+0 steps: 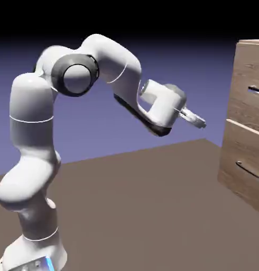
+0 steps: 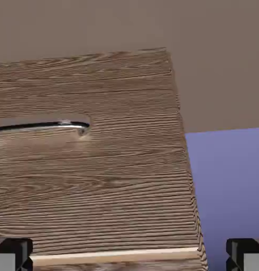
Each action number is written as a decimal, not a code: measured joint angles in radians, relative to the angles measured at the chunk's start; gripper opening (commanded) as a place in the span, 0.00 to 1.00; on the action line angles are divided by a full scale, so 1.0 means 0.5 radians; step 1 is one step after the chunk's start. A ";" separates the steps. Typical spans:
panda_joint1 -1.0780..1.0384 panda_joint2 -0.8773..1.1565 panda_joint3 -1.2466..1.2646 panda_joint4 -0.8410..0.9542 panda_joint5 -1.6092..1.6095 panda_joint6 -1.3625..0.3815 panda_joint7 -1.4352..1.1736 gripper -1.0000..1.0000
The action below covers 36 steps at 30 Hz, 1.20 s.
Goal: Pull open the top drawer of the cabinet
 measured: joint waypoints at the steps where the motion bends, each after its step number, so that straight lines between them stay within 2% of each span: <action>1: -0.030 0.038 0.036 0.042 -0.087 -0.005 -0.076 0.50; 25: -0.727 0.935 0.872 1.018 -2.124 -0.129 -1.851 0.50; 34: -0.295 1.225 0.598 1.597 -1.894 0.038 -2.218 0.50; 35: -0.291 1.228 0.596 1.603 -1.892 0.040 -2.222 0.00; 36: -0.291 1.228 0.596 1.603 -1.892 0.040 -2.222 0.00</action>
